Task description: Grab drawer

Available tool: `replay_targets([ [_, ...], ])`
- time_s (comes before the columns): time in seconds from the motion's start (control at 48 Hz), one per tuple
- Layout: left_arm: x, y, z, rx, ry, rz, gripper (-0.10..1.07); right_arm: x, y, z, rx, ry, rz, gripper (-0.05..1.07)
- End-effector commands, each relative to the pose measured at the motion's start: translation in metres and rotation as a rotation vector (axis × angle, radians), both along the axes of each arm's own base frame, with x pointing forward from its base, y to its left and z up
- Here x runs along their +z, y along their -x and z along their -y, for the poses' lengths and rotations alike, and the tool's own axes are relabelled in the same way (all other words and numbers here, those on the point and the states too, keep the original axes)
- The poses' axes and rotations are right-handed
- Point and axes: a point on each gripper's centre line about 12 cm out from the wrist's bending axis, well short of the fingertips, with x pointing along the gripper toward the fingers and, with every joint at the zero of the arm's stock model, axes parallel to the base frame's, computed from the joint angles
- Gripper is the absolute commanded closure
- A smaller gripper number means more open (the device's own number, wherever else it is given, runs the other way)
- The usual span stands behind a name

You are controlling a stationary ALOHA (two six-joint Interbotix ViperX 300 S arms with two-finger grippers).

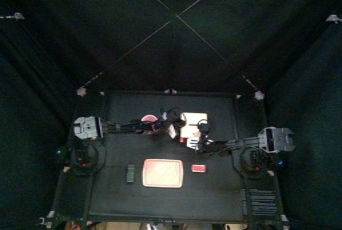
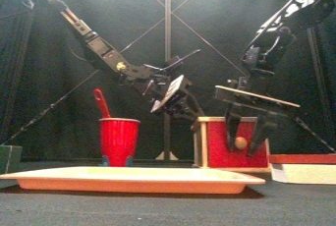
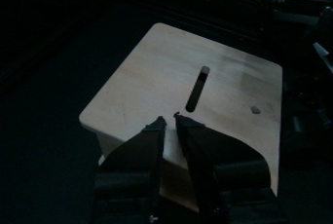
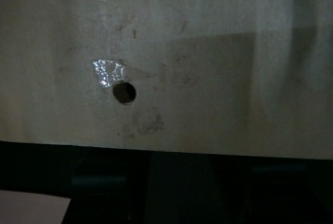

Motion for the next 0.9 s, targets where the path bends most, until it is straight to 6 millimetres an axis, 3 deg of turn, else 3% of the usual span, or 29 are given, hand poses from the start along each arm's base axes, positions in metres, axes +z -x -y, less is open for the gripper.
replay_targets([
  [0.0, 0.0112, -0.0038, -0.0013, 0.000, -0.010, 0.029, 0.36, 0.0081, -0.0035, 0.0065, -0.016, 0.005, 0.027, 0.36],
  [0.375, 0.0112, -0.0040, -0.0005, -0.001, -0.009, 0.029, 0.36, 0.0074, -0.0028, 0.0061, -0.010, 0.008, 0.023, 0.52],
  [0.875, 0.0078, -0.0035, -0.0027, 0.003, -0.007, 0.020, 0.36, 0.0079, -0.0041, 0.0041, 0.002, 0.010, 0.025, 0.54],
])
